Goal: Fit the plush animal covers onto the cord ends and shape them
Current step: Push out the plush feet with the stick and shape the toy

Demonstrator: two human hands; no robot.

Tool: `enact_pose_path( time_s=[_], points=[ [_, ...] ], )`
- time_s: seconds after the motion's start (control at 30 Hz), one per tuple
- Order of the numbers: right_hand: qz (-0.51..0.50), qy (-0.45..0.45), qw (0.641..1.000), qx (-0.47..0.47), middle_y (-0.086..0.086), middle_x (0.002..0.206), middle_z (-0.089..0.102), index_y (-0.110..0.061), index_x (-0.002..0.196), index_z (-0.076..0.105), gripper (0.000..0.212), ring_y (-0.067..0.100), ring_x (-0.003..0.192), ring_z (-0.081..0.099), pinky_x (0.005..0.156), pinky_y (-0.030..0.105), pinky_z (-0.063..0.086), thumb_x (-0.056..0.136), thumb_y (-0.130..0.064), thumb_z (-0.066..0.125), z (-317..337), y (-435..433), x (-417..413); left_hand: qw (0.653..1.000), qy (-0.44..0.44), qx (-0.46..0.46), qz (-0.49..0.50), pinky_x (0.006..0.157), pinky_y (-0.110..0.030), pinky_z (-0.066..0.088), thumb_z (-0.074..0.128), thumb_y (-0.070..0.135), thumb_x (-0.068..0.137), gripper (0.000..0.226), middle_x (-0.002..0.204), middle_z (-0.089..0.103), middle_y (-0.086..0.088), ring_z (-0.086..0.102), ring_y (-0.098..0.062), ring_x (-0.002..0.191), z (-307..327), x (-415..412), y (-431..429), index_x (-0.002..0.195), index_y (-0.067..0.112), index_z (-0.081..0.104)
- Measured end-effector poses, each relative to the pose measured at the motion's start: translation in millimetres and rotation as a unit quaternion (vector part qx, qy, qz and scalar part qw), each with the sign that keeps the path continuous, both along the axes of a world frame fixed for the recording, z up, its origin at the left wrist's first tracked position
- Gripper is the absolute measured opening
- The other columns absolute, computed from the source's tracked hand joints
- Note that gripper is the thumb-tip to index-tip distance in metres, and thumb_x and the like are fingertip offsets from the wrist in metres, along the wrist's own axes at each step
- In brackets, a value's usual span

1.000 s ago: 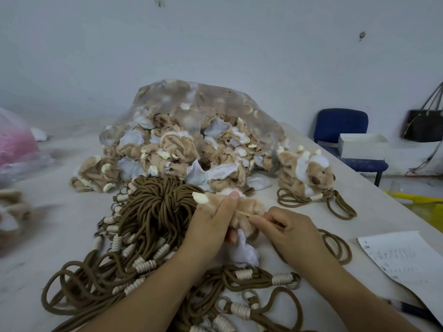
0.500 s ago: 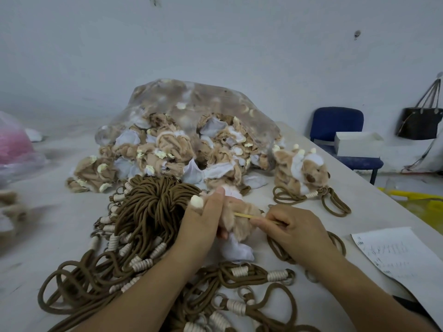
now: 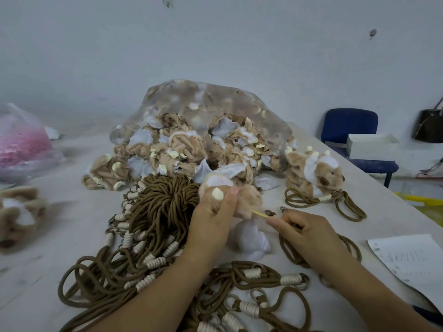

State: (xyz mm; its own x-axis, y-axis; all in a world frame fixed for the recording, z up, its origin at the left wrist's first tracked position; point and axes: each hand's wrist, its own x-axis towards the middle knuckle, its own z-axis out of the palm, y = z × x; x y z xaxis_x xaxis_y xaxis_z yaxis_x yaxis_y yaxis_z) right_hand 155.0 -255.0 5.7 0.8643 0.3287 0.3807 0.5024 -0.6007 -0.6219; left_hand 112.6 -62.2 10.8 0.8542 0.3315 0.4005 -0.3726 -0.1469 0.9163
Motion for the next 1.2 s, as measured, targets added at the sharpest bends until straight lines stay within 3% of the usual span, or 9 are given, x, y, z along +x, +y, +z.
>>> enact_pose_path(
  time_s=[0.13, 0.23, 0.33, 0.5, 0.7, 0.8, 0.9, 1.03, 1.2],
  points=[
    [0.0, 0.003, 1.0, 0.01, 0.003, 0.057, 0.054, -0.024, 0.058, 0.048, 0.052, 0.009, 0.05, 0.048, 0.052, 0.029, 0.041, 0.072, -0.074, 0.045, 1, -3, 2, 1.0, -0.017, -0.01, -0.003, 0.073, -0.012, 0.049, 0.049, 0.063, 0.088, 0.052, 0.097, 0.068, -0.009, 0.062, 0.0, 0.084, -1, 1, 2, 0.098, 0.017, 0.071],
    [-0.003, 0.013, 0.999, 0.037, 0.001, 0.054, 0.051, -0.023, 0.062, 0.05, 0.053, 0.004, 0.047, 0.044, 0.048, 0.02, 0.036, 0.071, -0.075, 0.046, 0, -4, 1, 0.996, -0.013, -0.07, -0.051, 0.09, -0.032, 0.053, 0.043, 0.051, 0.095, 0.044, 0.109, 0.07, -0.007, 0.066, -0.016, 0.106, -1, 1, 2, 0.106, 0.02, 0.071],
    [-0.02, 0.022, 0.999, 0.039, 0.001, 0.054, 0.052, -0.021, 0.063, 0.052, 0.057, 0.005, 0.047, 0.044, 0.047, 0.019, 0.035, 0.069, -0.077, 0.046, 2, -5, 2, 0.992, -0.012, -0.112, -0.065, 0.086, -0.035, 0.056, 0.046, 0.045, 0.094, 0.047, 0.108, 0.07, -0.016, 0.067, -0.026, 0.104, 0, 3, 1, 0.105, 0.005, 0.068],
    [-0.049, -0.007, 0.999, -0.001, 0.005, 0.06, 0.053, -0.018, 0.061, 0.051, 0.059, 0.016, 0.056, 0.051, 0.052, 0.03, 0.039, 0.071, -0.076, 0.043, 2, -8, 4, 0.992, 0.003, -0.116, -0.05, 0.074, -0.027, 0.058, 0.045, 0.022, 0.102, 0.028, 0.101, 0.068, -0.018, 0.071, -0.022, 0.092, -2, 7, 2, 0.094, 0.003, 0.064],
    [-0.031, 0.028, 0.999, 0.022, -0.001, 0.052, 0.047, -0.019, 0.063, 0.049, 0.058, 0.006, 0.047, 0.043, 0.049, 0.024, 0.037, 0.069, -0.077, 0.045, 0, -6, 4, 0.988, 0.028, -0.143, -0.043, 0.094, -0.052, 0.052, 0.042, 0.022, 0.104, 0.026, 0.108, 0.063, -0.025, 0.064, -0.035, 0.104, 0, 8, 1, 0.092, 0.009, 0.061],
    [-0.022, 0.042, 0.998, 0.045, -0.006, 0.05, 0.043, -0.017, 0.062, 0.047, 0.06, 0.004, 0.047, 0.041, 0.046, 0.016, 0.034, 0.07, -0.076, 0.048, 0, -7, 4, 0.987, 0.01, -0.155, -0.047, 0.093, -0.05, 0.052, 0.042, 0.02, 0.103, 0.025, 0.093, 0.062, -0.018, 0.06, -0.031, 0.093, 0, 7, 1, 0.089, 0.011, 0.06],
    [-0.014, 0.046, 0.997, 0.058, -0.007, 0.049, 0.042, -0.016, 0.062, 0.048, 0.061, 0.006, 0.047, 0.04, 0.046, 0.017, 0.034, 0.07, -0.076, 0.049, 1, -8, 4, 0.986, -0.004, -0.161, -0.047, 0.084, -0.037, 0.056, 0.041, 0.019, 0.104, 0.023, 0.081, 0.057, -0.007, 0.055, -0.025, 0.085, 1, 7, 3, 0.088, 0.011, 0.057],
    [0.003, 0.05, 0.995, 0.082, -0.008, 0.049, 0.039, -0.012, 0.061, 0.047, 0.058, 0.006, 0.046, 0.038, 0.044, 0.014, 0.032, 0.073, -0.068, 0.054, 4, -7, 2, 0.987, -0.003, -0.153, -0.058, 0.088, -0.041, 0.055, 0.039, 0.018, 0.104, 0.024, 0.091, 0.06, -0.013, 0.06, -0.027, 0.091, 1, 8, 3, 0.089, 0.011, 0.056],
    [0.024, 0.062, 0.993, 0.1, -0.01, 0.048, 0.041, -0.012, 0.058, 0.046, 0.057, 0.002, 0.046, 0.038, 0.046, 0.011, 0.033, 0.07, -0.067, 0.052, 4, 5, -3, 0.985, 0.005, -0.137, -0.108, 0.091, -0.034, 0.055, 0.038, 0.016, 0.103, 0.02, 0.106, 0.064, -0.025, 0.065, -0.031, 0.103, 1, 6, -5, 0.103, 0.007, 0.056]
  ],
)
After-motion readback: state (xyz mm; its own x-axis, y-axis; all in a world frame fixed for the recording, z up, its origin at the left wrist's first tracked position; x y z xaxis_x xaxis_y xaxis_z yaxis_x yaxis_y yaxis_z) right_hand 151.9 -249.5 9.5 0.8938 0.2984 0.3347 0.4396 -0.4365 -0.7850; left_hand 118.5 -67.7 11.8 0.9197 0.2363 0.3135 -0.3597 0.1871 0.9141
